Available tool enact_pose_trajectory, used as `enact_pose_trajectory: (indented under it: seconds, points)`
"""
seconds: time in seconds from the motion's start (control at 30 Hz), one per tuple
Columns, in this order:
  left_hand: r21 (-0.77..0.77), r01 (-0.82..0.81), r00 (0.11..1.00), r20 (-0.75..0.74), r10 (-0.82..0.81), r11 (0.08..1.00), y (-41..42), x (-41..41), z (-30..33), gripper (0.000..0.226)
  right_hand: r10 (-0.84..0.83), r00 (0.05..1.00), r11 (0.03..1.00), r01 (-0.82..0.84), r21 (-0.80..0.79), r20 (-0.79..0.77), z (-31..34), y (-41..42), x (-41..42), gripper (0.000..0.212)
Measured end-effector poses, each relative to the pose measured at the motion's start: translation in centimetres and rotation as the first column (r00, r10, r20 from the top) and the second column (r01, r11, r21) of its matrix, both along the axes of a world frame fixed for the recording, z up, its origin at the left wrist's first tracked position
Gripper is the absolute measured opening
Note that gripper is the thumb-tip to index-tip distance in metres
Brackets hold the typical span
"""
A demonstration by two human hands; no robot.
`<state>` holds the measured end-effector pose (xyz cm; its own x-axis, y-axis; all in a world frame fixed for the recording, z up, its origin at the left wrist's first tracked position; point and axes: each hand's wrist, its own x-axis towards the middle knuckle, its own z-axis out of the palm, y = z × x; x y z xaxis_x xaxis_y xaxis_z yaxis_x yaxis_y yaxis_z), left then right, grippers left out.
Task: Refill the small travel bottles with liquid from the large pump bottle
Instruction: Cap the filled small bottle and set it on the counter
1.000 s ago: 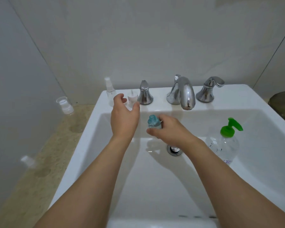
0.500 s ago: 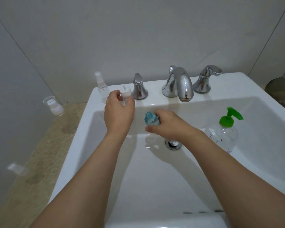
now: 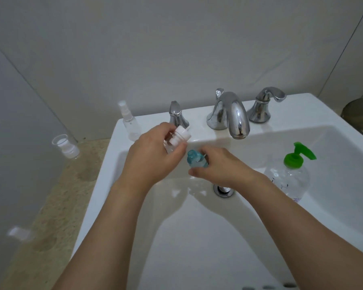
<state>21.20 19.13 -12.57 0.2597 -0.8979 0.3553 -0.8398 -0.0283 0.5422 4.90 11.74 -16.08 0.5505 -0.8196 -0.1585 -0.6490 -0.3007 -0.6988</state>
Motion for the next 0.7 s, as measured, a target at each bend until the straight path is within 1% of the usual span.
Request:
enact_pose_trajectory:
  seconds: [0.07, 0.13, 0.23, 0.3, 0.5, 0.7]
  points:
    - [0.009, -0.019, 0.998, -0.066, 0.020, 1.000, 0.03, 0.23, 0.33, 0.025, 0.002, 1.000, 1.000, -0.002, -0.002, 0.010, 0.03, -0.09, -0.14, 0.035]
    - [0.015, -0.060, 0.988, -0.140, 0.062, 0.998, 0.17, 0.19, 0.42, 0.022, 0.003, 1.000, 1.000, -0.003, -0.010, 0.009, 0.01, -0.06, -0.24, 0.034]
    - [0.025, -0.078, 0.983, -0.164, 0.081, 0.997, 0.30, 0.25, 0.37, 0.015, -0.001, 1.000, 1.000, 0.001, -0.017, 0.002, 0.09, 0.12, -0.13, 0.035]
    - [0.049, -0.072, 0.975, -0.207, 0.081, 0.996, 0.18, 0.46, 0.34, 0.011, 0.007, 1.000, 1.000, -0.008, -0.023, -0.010, 0.24, 0.24, 0.06, 0.035]
    - [0.132, -0.049, 0.958, -0.274, 0.084, 0.990, -0.20, 0.69, -0.12, 0.025, 0.013, 1.000, 1.000, -0.013, -0.008, 0.011, 0.67, 0.48, 0.13, 0.032]
    - [0.142, -0.032, 0.931, -0.356, 0.081, 0.989, -0.55, 0.85, -0.40, 0.030, -0.004, 0.998, 1.000, 0.005, -0.007, 0.062, 0.88, 0.54, 0.12, 0.032]
